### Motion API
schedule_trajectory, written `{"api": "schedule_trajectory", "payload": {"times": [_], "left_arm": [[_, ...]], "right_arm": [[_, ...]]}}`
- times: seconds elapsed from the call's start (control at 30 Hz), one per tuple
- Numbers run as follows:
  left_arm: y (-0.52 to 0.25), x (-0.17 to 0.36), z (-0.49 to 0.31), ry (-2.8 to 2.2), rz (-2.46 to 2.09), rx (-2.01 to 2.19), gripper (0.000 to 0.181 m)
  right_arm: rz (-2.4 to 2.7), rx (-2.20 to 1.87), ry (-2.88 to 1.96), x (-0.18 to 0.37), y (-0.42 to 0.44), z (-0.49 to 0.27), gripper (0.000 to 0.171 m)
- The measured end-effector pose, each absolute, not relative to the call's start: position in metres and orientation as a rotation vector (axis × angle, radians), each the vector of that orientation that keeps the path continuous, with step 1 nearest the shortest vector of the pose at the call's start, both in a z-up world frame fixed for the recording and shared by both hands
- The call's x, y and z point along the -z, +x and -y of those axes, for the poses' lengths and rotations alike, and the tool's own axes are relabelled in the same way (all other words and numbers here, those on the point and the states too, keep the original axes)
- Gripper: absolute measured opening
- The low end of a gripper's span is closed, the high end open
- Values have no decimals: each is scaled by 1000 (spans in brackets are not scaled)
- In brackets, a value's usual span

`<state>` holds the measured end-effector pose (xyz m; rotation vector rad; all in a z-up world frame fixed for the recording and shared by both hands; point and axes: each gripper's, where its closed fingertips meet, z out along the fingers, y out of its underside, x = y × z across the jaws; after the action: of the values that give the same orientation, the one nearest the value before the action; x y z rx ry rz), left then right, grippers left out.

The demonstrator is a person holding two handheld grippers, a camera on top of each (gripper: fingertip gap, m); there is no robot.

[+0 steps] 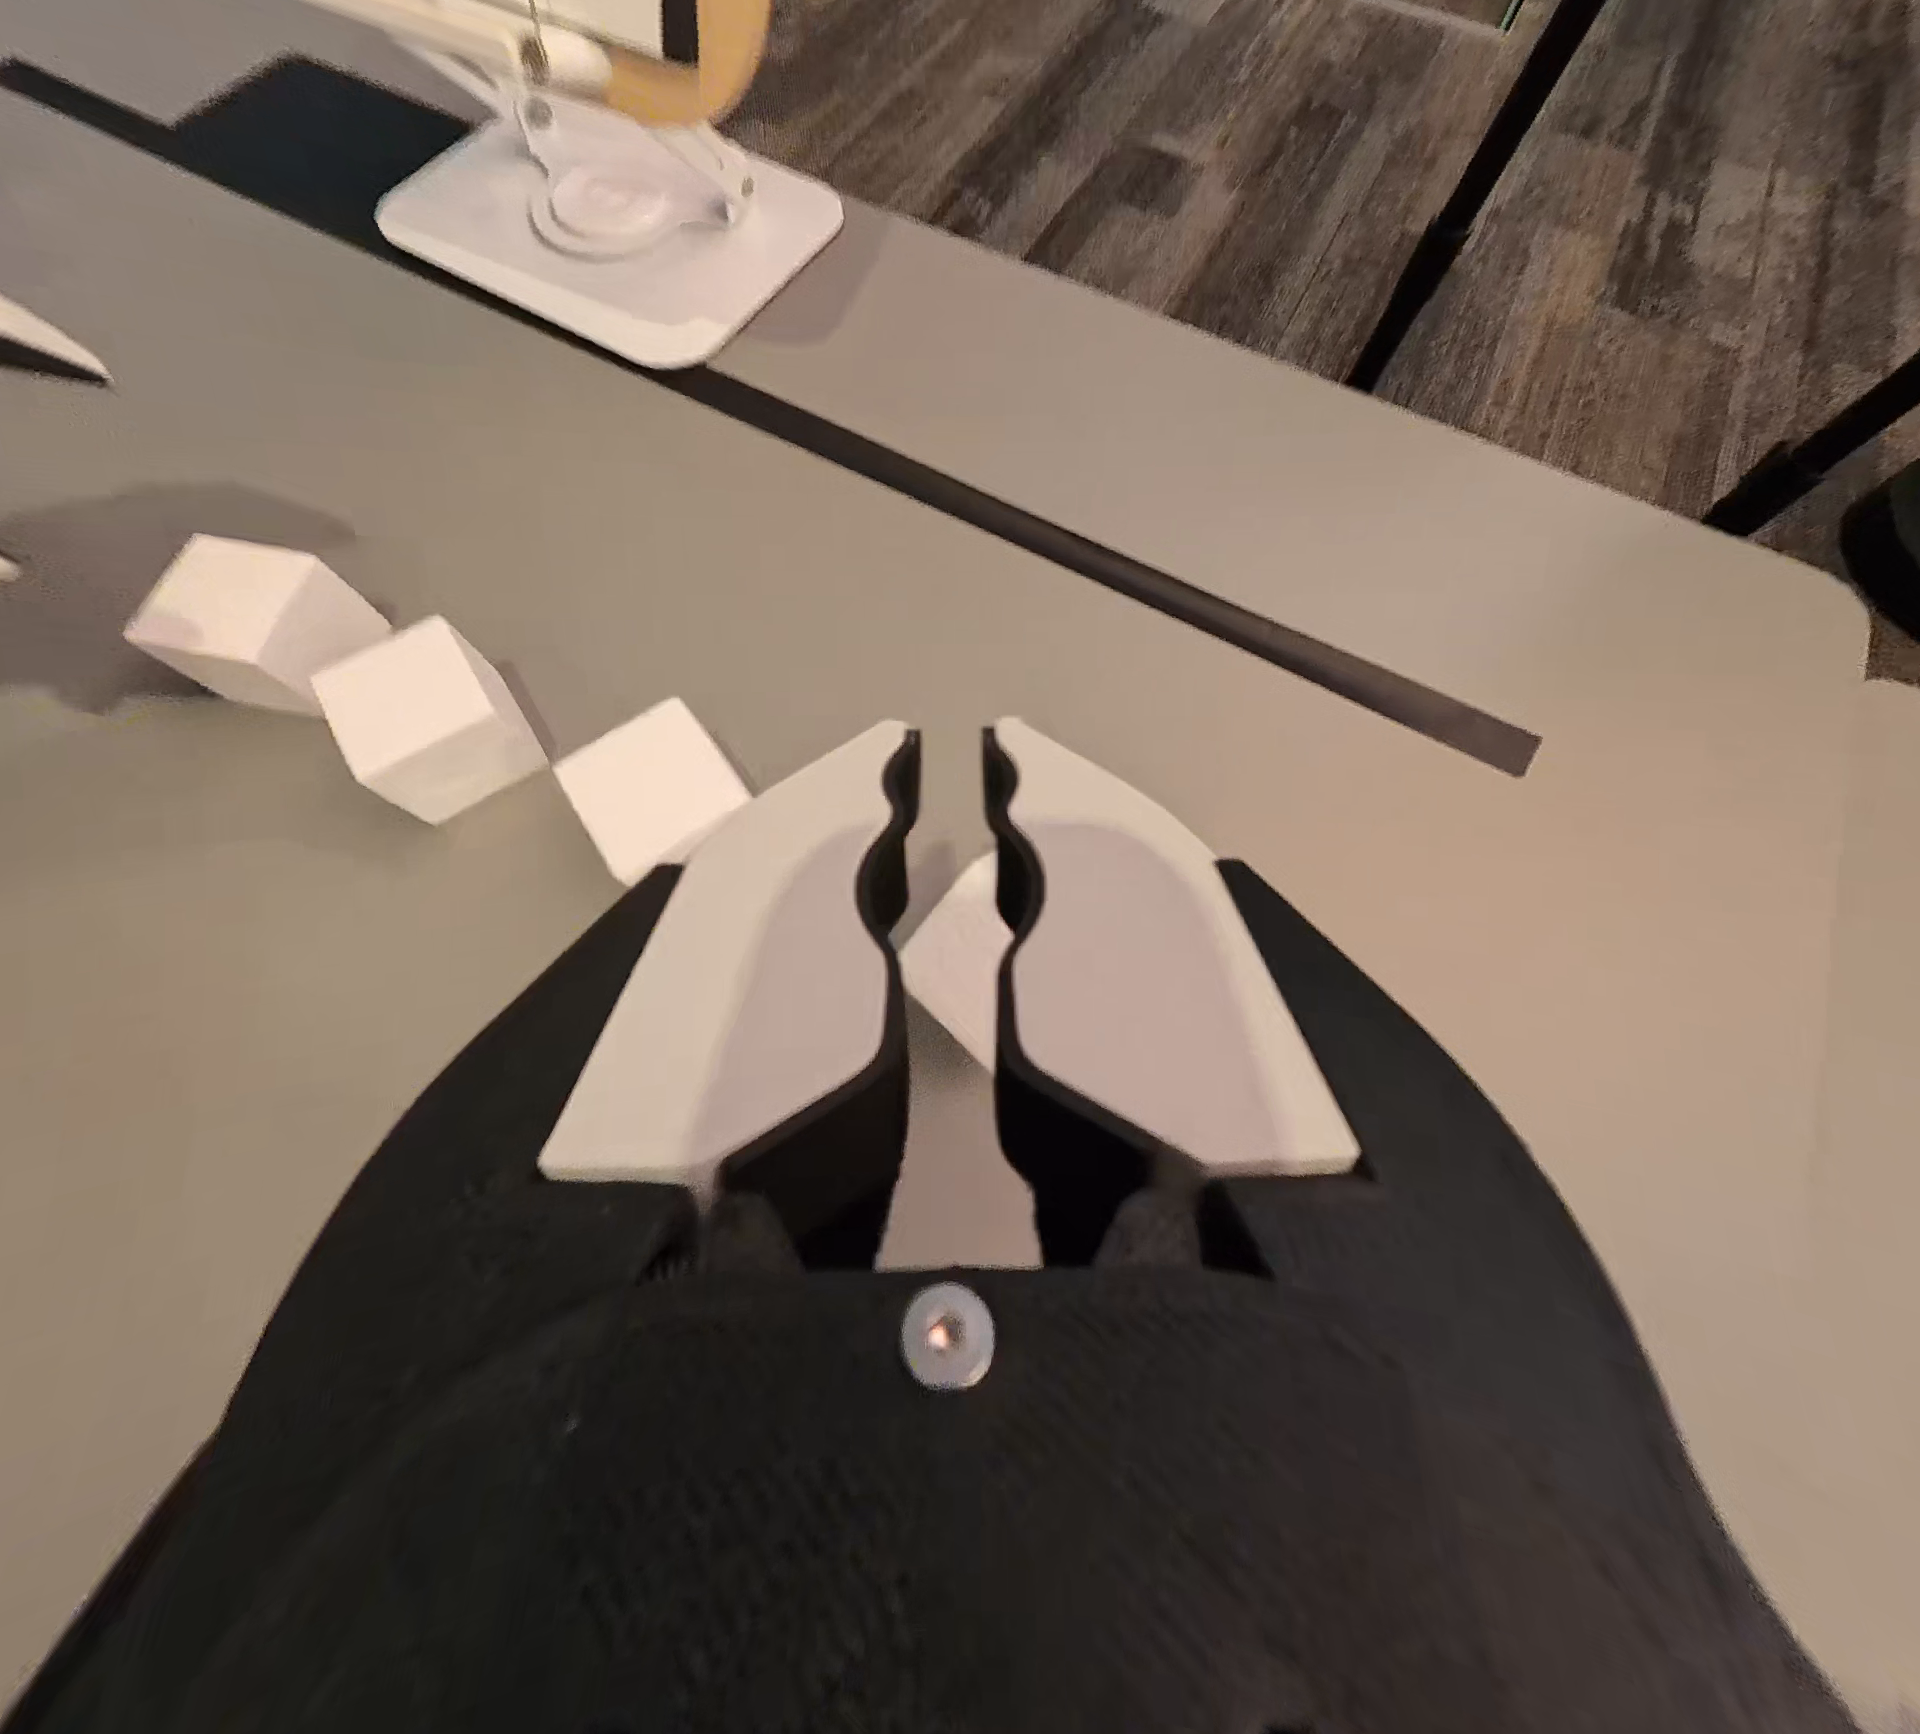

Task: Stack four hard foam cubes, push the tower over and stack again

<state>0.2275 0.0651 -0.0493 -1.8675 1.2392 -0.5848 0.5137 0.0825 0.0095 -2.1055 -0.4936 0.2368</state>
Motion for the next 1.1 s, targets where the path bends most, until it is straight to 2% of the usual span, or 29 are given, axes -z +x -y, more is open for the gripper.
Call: {"api": "schedule_trajectory", "payload": {"times": [0.17, 0.33, 0.4, 0.57, 0.83, 1.0, 1.03, 1.1], "left_arm": [[216, 77, -60, -1876, -1331, 620, 91], [223, 101, -61, -1915, -1399, 584, 99], [225, 108, -64, -1912, -1426, 527, 99], [224, 121, -70, -1965, -1418, 460, 95], [220, 135, -73, -1994, -1458, 364, 85], [220, 137, -77, -1992, -1443, 364, 58], [219, 137, -78, -1998, -1436, 369, 58], [219, 137, -76, -2008, -1431, 400, 58]], "right_arm": [[497, -172, -2196, 23, 546, -72, 42], [485, -126, -2346, 66, 578, -52, 67], [498, -132, -2357, 78, 582, -51, 72], [382, -134, -2463, 101, 593, -55, 78], [351, -122, -2582, 120, 574, -73, 80], [280, -43, -2695, 132, 579, -70, 69], [241, -41, -2705, 133, 582, -69, 61], [172, -92, -2694, 132, 584, -69, 59]]}}
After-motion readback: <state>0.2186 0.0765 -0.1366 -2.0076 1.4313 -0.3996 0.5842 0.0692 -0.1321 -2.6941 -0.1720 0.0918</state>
